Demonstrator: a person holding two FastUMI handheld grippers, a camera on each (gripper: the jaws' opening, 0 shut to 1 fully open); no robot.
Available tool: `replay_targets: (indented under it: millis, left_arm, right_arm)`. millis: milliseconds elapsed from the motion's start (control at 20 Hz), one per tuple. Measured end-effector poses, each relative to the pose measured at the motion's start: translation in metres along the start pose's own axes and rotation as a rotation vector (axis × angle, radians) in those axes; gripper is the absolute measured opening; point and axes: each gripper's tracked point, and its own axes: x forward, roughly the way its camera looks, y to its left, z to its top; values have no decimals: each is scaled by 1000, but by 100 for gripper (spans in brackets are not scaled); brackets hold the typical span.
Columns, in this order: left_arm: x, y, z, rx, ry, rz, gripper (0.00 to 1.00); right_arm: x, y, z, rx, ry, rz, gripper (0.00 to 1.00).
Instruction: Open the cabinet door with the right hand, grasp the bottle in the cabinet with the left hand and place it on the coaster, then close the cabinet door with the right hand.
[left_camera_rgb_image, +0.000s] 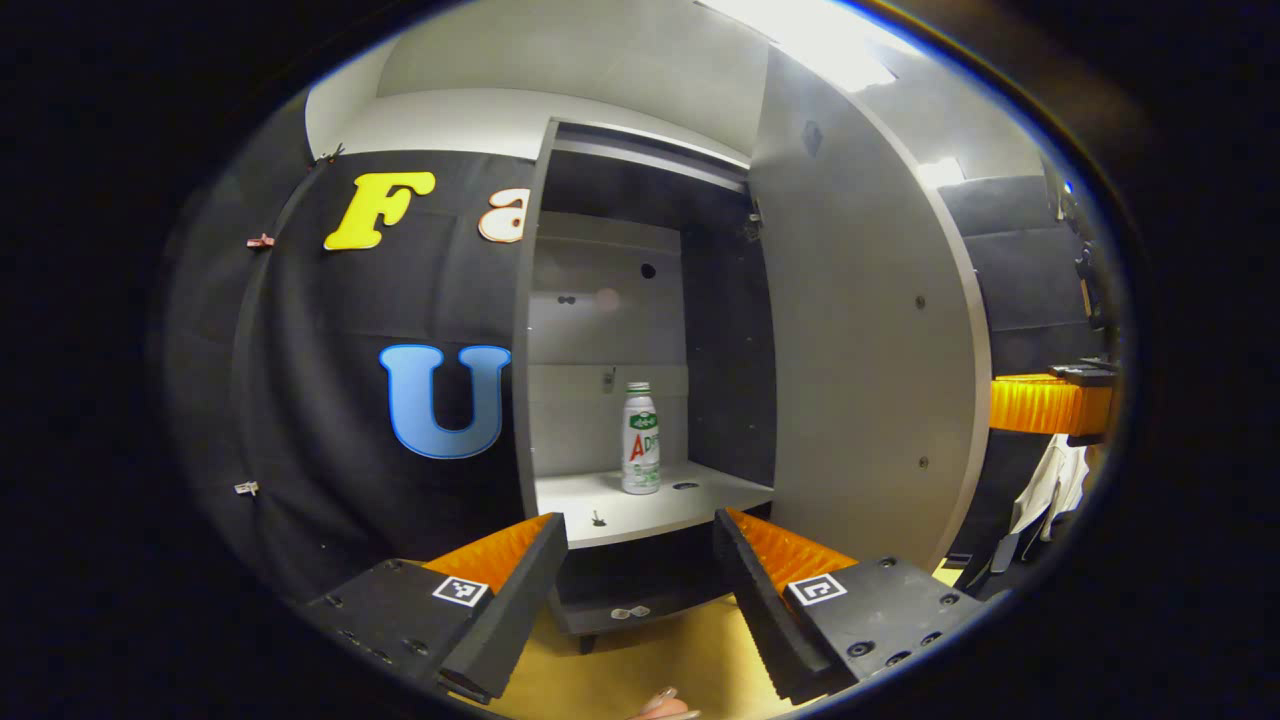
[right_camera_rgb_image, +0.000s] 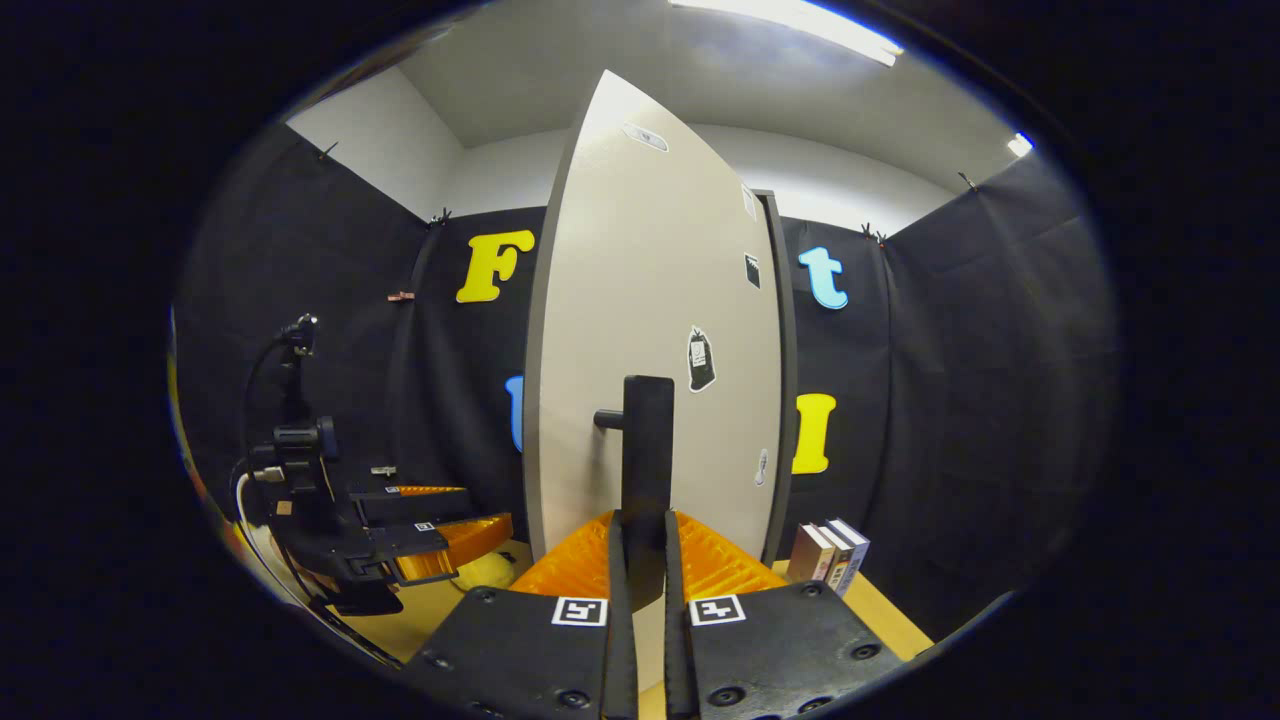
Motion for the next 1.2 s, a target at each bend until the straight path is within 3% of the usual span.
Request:
replay_targets:
  millis: [550, 750, 1200]
  left_arm:
    - [53, -85, 6, 30, -27, -79, 93]
    - [79, -97, -6, -3, 11, -48, 93]
    - [130, -80, 2, 28, -21, 48, 94]
  right_arm:
    - [-22, -89, 1, 23, 47, -89, 14]
    - [-24, -123, 1, -2, 44, -134, 12]
    - [-29, -147, 2, -1, 22, -82, 9]
